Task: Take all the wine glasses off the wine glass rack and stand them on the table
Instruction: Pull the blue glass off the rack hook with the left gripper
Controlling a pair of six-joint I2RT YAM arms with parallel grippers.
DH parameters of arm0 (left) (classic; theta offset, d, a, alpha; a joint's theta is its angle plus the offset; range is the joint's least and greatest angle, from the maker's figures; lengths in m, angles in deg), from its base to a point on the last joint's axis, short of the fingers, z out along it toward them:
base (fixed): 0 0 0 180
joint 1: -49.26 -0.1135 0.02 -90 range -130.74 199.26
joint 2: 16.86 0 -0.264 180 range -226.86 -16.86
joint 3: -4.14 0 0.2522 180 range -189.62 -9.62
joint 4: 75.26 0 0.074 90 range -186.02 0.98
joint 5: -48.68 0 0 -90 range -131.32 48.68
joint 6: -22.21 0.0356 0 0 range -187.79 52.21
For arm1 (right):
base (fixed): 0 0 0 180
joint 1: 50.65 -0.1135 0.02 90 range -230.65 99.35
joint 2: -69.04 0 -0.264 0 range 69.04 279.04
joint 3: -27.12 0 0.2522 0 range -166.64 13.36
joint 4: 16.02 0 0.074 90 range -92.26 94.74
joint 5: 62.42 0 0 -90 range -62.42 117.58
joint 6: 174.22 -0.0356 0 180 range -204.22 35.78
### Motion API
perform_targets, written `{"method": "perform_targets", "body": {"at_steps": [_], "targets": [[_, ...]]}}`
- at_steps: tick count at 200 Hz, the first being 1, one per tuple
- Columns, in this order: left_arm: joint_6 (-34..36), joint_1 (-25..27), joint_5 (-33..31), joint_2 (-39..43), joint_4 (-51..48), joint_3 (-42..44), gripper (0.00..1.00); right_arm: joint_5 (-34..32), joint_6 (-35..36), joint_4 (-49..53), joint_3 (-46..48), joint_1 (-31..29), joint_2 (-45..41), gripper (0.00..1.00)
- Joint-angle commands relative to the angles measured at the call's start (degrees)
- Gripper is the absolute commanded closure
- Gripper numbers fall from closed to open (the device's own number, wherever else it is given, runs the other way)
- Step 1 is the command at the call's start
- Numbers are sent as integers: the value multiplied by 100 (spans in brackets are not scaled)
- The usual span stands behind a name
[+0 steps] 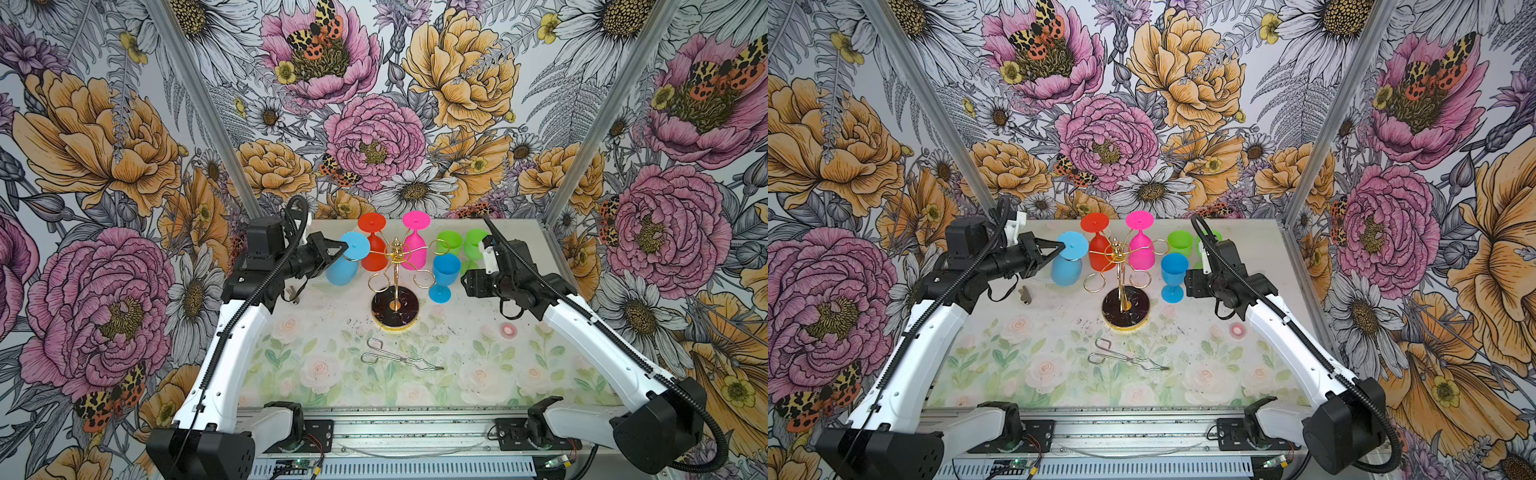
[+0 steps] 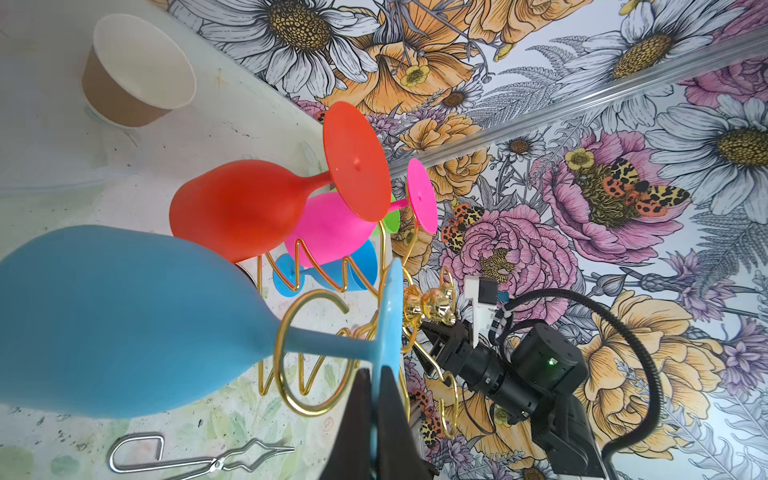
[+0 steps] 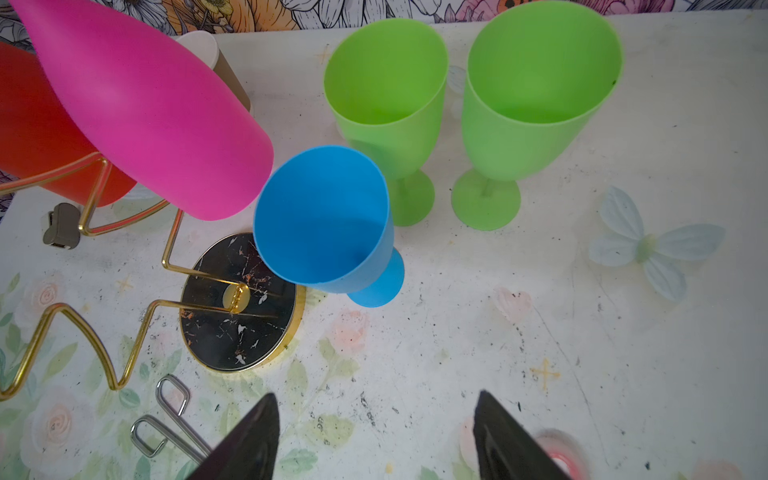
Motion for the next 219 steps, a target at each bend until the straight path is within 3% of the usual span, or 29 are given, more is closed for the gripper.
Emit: {"method": "perform_targets", "body": {"at_steps": [1,219], "targets": [[-204,-55,313,75,272,51,100,64,-51,-173,49,0,-168,25],[-284,67,1068,-770,515,-408,100,28,-34,-269,119,0,-180,25]]}}
